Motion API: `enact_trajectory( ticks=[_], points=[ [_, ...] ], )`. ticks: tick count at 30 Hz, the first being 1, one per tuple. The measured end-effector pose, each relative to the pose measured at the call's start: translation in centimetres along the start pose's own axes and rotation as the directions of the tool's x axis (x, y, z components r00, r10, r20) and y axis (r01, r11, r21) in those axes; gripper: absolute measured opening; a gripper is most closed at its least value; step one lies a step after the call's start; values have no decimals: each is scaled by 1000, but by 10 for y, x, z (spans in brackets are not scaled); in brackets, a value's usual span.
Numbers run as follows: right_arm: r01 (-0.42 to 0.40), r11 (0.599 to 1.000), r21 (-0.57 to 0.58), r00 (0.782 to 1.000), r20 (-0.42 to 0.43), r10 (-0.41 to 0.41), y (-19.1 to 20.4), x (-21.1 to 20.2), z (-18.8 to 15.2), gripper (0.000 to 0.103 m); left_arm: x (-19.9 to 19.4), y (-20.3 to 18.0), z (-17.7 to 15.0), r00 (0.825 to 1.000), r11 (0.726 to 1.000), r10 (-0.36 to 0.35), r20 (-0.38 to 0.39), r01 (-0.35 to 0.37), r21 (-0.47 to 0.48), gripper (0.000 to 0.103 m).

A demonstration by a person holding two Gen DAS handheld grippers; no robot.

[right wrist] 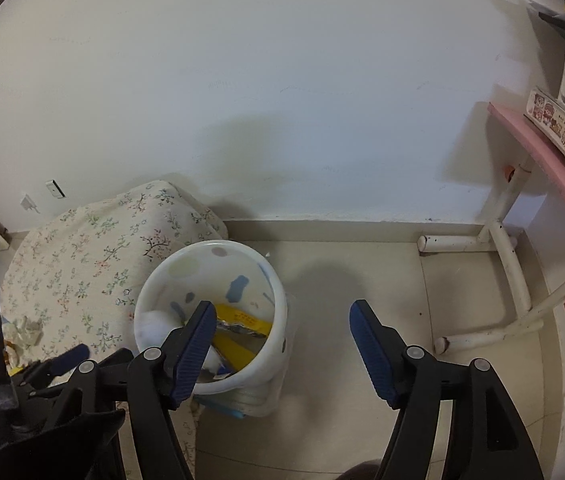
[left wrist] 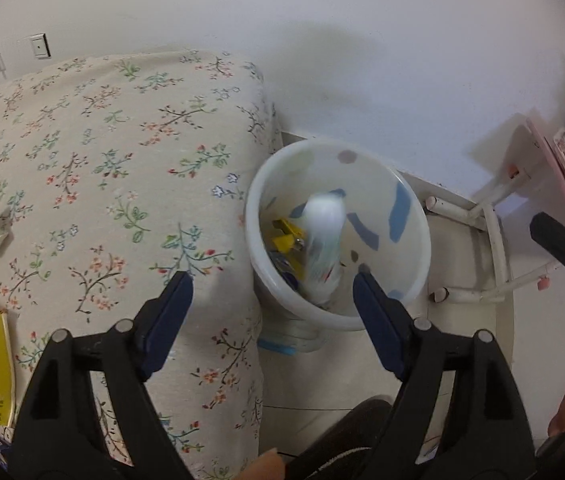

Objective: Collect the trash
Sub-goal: 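Withdraw both tools from the bin back toward the bed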

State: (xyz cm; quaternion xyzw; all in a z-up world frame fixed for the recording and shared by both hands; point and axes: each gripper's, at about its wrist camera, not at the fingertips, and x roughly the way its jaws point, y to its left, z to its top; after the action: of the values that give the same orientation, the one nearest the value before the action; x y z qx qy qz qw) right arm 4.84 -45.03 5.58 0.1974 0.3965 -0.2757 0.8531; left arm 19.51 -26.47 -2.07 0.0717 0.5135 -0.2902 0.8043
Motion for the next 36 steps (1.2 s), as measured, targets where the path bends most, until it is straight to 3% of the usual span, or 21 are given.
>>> enact_trajectory(
  ticks=[7, 19, 25, 36],
  points=[
    [-4, 1000, -16, 1000, 10, 4, 3, -7, 0, 74, -12, 10, -4, 999, 998, 54, 6, -53, -15, 88],
    [-25, 992, -121, 999, 24, 28, 43, -32, -6, 76, -52, 40, -23, 998, 996, 57, 0, -57, -69, 95],
    [-66, 977, -203, 997, 29, 73, 72, -44, -17, 81, -84, 67, -43, 995, 991, 84, 52, -78, -111, 102],
    [-138, 917, -373, 988, 13, 154, 146, -52, -42, 86, -120, 123, -79, 981, 962, 171, 92, -146, -231, 102]
  ],
)
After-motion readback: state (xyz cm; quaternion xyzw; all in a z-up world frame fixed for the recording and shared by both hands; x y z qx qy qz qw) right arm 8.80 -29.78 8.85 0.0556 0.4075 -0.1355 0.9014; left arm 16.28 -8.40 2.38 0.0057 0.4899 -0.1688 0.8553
